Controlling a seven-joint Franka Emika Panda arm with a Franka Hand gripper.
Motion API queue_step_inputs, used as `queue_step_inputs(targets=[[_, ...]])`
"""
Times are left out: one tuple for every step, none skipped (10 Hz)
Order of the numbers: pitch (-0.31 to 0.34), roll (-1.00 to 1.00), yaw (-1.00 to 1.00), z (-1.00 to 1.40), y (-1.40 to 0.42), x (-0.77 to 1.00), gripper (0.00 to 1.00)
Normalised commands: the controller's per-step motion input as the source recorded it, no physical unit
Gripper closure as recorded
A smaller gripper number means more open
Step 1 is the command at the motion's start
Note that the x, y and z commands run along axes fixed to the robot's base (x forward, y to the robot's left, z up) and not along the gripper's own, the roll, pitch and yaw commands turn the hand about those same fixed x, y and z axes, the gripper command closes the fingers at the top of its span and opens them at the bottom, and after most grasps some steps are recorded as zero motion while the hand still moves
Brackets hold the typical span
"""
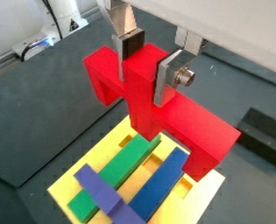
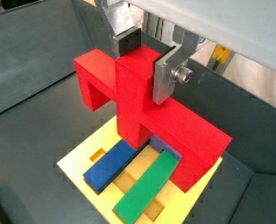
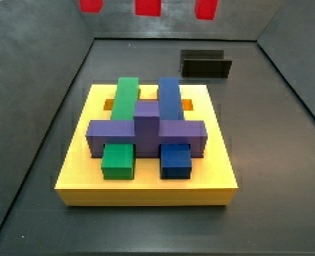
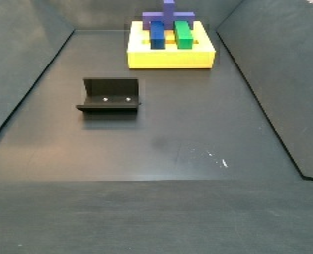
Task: Pick up the red object. Move up. Move to above the board. Insert the red object.
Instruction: Insert the red object.
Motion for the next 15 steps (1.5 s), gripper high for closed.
queue_step_inputs(targets=[[-0.093,-0.26,0.00,-0.67,0.42,0.08,1.00],[-0.067,0.00,0.01,-1.00,0.27,0.00,1.00],[-0.057,0.02,0.03,-1.00,0.26,0.00,1.00],[-0.077,-0.01,0.06,-1.00,0.04,0.00,1.00],[-0.099,-0.03,0.07,-0.99,-0.01,0.00,1.00],[-0.156,0.10,0.03,-0.93,-0.12,-0.04,1.00],[-0.189,0.15,0.02,-0.81,-0.12,-0.11,1.00],[-0.167,0.14,0.03,-0.73,-0.07,-0.13,1.00],[-0.120,0.29,0.00,-0.51,-0.11,-0.08,1.00],[-0.084,0.30,0.00,-0.44,0.00,-0.18,1.00],[-0.053,0.23,0.00,-0.36,0.00,-0.15,1.00],[-0.026,0.14,0.02,-0.31,0.00,-0.06,1.00],[-0.026,0.13,0.03,-0.33,0.00,-0.05,1.00],[-0.004,0.04,0.05,-0.34,0.00,0.00,1.00],[0.000,0.00,0.02,-0.35,-0.04,0.13,1.00]])
